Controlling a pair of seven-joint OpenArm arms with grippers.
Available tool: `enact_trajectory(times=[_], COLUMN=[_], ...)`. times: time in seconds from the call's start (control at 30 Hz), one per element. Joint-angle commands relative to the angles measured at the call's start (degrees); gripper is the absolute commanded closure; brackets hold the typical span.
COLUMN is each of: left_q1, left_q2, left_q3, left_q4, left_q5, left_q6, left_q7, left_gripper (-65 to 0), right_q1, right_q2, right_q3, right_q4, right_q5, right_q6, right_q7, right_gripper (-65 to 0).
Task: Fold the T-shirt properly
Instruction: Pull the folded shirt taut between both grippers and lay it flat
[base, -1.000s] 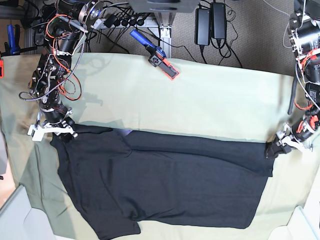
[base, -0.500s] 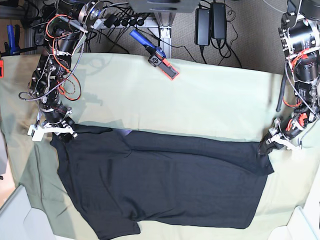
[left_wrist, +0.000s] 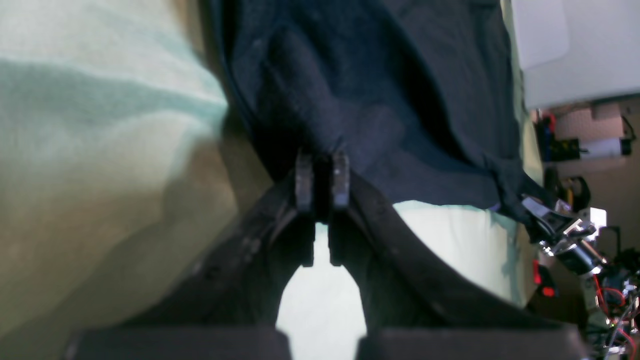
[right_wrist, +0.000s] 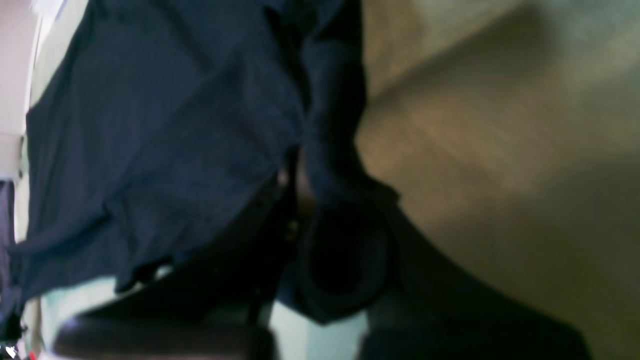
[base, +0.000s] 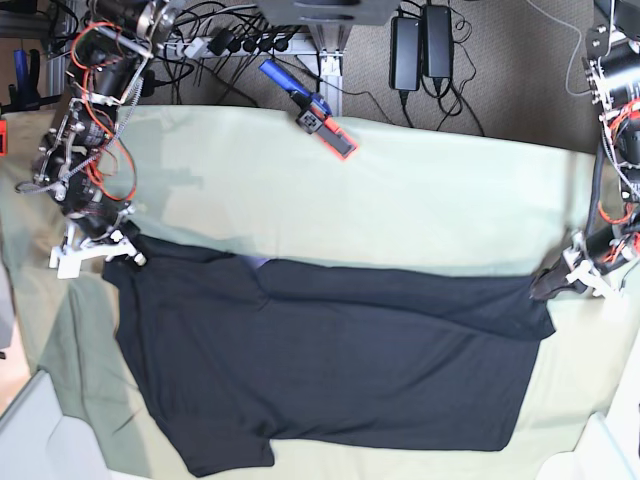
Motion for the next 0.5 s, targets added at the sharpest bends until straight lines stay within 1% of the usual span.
enact_trajectory(times=[0.0, 0.07, 0.13, 0.23, 0.33, 0.47], left_q1=[-1.3, -1.3, -1.1, 0.8, 4.7, 10.9], left_q2=[-2.3, -3.7, -4.7, -5.8, -6.4, -7.6], left_q3=[0.4, 2.0, 3.5, 5.9, 6.5, 6.2], left_q4=[0.9, 1.0, 1.5, 3.6, 7.6, 14.3], left_q5=[-2.0, -3.8, -6.1, -9.9, -13.0, -13.9], left_q6=[-0.3, -0.3, -0.3, -0.3, -0.3, -0.3], left_q7=[-0.2, 0.9, 3.3, 5.8, 7.7, 7.9], left_gripper=[0.0, 0.0, 0.0, 0.0, 0.0, 0.0], right_q1=[-0.6, -3.2, -6.1, -10.0, -13.3, -17.4], right_q2=[2.1, 3.6, 4.9, 6.1, 6.8, 7.7], right_q3=[0.1, 0.1, 0.1, 0.1, 0.1, 0.1], right_q4=[2.1, 4.7, 7.5, 10.8, 13.1, 15.2], right_q5=[1.3, 2.5, 2.8, 2.8, 2.8, 3.1], right_q6=[3.9, 3.9, 3.9, 4.0, 4.0, 4.0], right_q7=[0.4, 0.1, 0.0, 0.0, 0.0, 0.2], right_gripper=[0.0, 0.0, 0.0, 0.0, 0.0, 0.0])
